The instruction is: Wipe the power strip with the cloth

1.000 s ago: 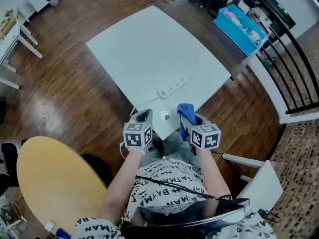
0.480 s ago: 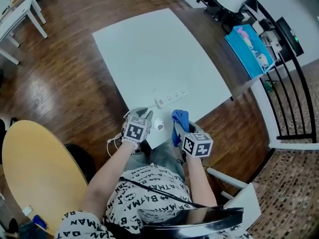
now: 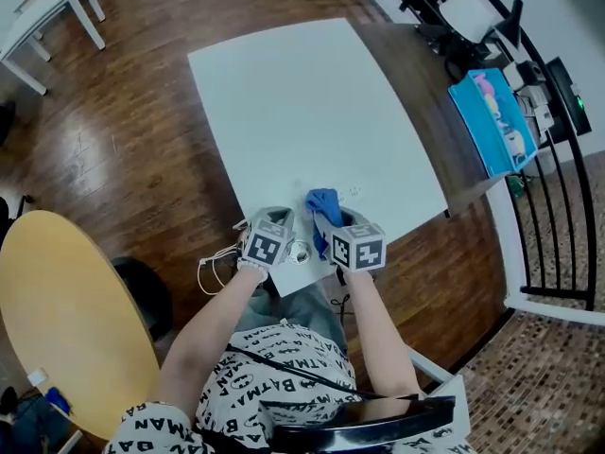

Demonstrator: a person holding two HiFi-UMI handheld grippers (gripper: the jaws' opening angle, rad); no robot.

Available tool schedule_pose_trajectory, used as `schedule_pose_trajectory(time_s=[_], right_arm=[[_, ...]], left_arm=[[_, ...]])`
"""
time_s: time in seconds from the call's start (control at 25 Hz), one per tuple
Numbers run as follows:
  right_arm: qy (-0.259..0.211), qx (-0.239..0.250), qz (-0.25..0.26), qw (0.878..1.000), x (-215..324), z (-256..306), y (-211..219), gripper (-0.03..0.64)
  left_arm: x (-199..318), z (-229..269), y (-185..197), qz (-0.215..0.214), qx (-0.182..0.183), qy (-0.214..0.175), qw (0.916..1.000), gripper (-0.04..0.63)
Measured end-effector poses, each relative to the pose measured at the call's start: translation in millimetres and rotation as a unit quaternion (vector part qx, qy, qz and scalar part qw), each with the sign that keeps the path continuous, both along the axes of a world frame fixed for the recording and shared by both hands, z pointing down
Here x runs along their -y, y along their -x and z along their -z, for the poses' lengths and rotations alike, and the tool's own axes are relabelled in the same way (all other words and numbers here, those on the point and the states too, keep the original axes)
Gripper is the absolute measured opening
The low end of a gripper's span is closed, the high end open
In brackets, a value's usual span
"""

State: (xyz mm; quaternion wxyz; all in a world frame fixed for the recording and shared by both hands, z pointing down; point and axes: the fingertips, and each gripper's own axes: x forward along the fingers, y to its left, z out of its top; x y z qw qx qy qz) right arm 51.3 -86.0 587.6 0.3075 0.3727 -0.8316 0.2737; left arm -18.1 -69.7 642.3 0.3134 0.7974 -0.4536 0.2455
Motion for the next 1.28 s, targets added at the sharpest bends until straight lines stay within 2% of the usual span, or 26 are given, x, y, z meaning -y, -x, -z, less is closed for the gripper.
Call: schedule_pose_trajectory(time_s=[0.2,0.48,0.72,0.84,1.0,1.28], right_arm=[[0.009,-0.001,0.034,0.999,0.2,-3.5,21.2,0.149],[0.032,-0.03,0.091,0.995,-6.6,-30.7,34.7,0.15],[0.038,-0.036,0.104,0.993,0.8,-37.3,27.7,0.153],[0.036,-0.026,0.092,0.995,8.3,-34.1,19.3,0.153],[0.036,-0.025,0.058,0.997,30.1,-34.0,-8.9,0.152],[0.023,-0.057,-0.011,0.998,76.2,-35.3,-82.8,0.152]], left_arm=[[1.6,-6.6,1.2,0.002,0.01,0.001,0.9999,0.001],[-1.9,-11.4,0.4,0.014,-0.001,0.009,0.9999,0.001],[0.1,-12.9,0.9,0.009,0.035,0.018,0.9992,0.001],[-0.7,-12.9,0.1,0.006,0.047,0.025,0.9986,0.001],[-0.8,-14.9,1.3,0.018,0.025,0.026,0.9992,0.001],[0.0,-14.5,5.2,0.035,0.0,0.031,0.9989,0.001]])
